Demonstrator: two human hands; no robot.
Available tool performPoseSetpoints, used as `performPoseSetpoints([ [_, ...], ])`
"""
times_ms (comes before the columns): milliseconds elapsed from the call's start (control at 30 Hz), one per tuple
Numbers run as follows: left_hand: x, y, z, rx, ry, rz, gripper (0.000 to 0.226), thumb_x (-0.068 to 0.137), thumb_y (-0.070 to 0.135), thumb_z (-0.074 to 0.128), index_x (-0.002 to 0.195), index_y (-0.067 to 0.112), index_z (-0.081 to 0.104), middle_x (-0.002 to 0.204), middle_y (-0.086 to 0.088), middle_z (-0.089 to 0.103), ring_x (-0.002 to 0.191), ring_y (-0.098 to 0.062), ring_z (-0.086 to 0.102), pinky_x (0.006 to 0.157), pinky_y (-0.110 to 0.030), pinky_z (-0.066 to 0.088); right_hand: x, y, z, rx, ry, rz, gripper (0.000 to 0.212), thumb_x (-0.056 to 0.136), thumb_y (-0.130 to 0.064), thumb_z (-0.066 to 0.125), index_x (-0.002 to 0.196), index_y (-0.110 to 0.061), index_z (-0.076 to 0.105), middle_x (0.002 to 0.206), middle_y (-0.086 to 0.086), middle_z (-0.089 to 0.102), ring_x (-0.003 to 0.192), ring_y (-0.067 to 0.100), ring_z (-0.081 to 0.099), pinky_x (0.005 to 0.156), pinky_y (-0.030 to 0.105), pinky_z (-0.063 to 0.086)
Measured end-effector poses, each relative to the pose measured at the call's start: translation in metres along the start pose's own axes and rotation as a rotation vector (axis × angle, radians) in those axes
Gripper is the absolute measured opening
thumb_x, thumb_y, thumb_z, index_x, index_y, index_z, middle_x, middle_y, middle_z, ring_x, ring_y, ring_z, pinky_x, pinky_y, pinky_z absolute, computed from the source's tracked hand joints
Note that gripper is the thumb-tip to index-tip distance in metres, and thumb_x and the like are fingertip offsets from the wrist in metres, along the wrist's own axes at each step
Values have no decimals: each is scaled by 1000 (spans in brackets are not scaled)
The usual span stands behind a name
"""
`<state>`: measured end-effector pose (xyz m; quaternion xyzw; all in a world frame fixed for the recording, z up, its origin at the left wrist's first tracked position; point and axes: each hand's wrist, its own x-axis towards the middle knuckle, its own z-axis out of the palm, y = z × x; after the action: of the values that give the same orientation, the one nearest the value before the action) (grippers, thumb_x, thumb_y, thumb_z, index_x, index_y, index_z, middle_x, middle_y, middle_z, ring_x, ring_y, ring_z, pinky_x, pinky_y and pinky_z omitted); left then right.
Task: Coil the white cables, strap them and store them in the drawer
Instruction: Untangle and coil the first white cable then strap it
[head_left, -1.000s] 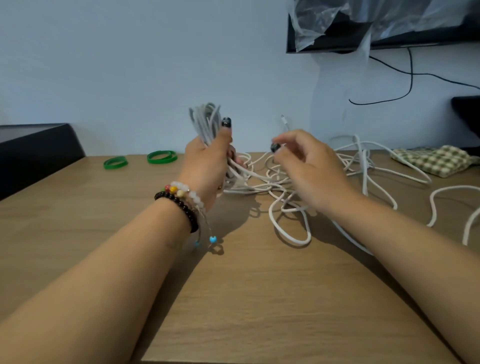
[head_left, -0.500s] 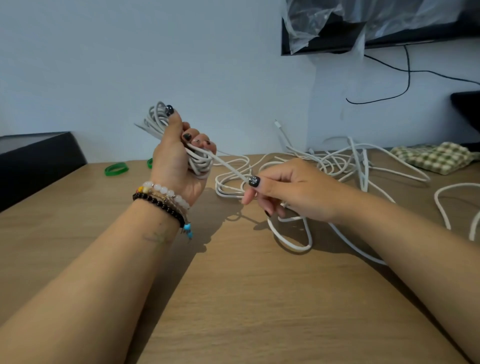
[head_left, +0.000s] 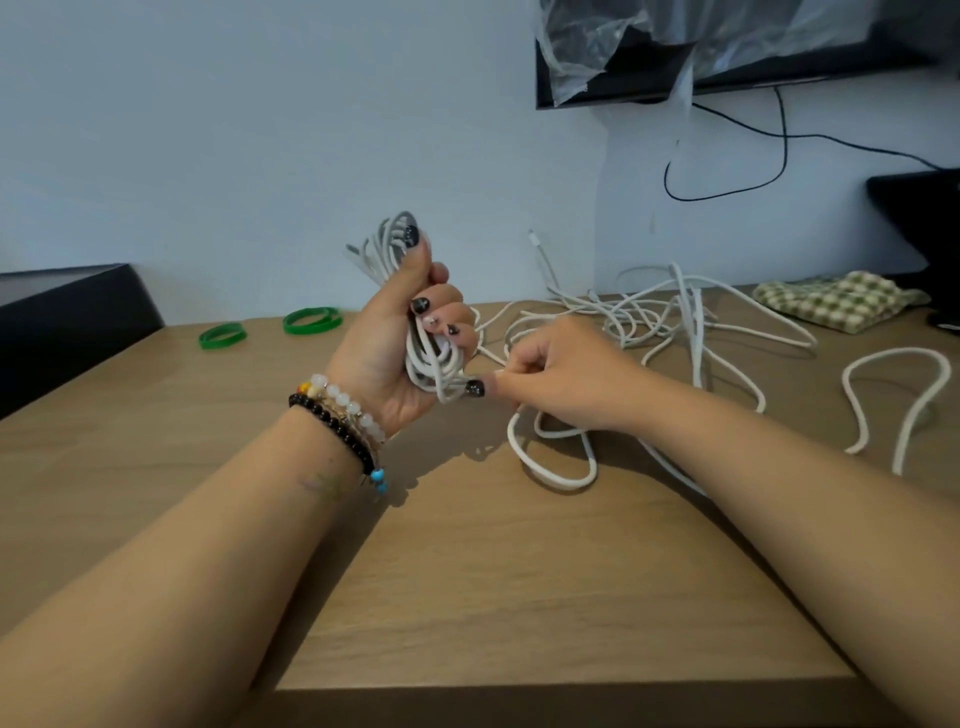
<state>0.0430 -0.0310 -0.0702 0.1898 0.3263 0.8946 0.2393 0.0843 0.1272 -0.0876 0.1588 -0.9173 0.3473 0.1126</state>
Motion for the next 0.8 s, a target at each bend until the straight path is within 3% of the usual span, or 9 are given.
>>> performPoseSetpoints([
  [100,-5,-5,0,57,6,-29,25,85,40,52,73,18,49,48,10,36,39,-2,37,40,-14,38,1,7,-5,5,113,26,37,80,-35,74,64,-2,67,52,-2,53,47,4,43,49,20,34],
  [233,-13,-5,1,96,59,8,24,83,38,54,74,17,48,48,10,35,38,-3,34,38,-15,35,-1,16,-8,69,236,39,30,81,-31,75,63,-8,68,51,-7,52,46,-1,43,47,13,31],
  [367,-22,-18,1,154,150,58,23,79,32,61,71,16,46,47,7,33,36,-4,34,36,-17,37,-10,18,1,28,228,37,31,81,-33,74,64,-8,69,55,3,58,50,4,45,54,26,38],
  [533,-34,-29,3,368,263,112,25,95,24,56,74,14,47,47,2,40,39,-9,44,42,-22,45,-18,15,8,0,263,62,30,81,-37,73,57,-23,64,50,-9,54,52,6,48,56,29,39],
  [633,-36,-29,3,363,321,111,26,96,28,56,77,10,52,61,-3,55,55,-14,57,57,-28,54,-23,11,11,47,307,37,27,81,-33,75,60,-18,67,50,-10,53,52,4,47,56,27,38],
  [800,-34,-27,6,316,291,74,23,99,29,49,100,7,52,112,-14,69,100,-23,69,77,-38,60,-29,5,14,104,370,-92,23,80,-27,77,59,-26,68,48,-17,54,53,2,49,57,22,40],
])
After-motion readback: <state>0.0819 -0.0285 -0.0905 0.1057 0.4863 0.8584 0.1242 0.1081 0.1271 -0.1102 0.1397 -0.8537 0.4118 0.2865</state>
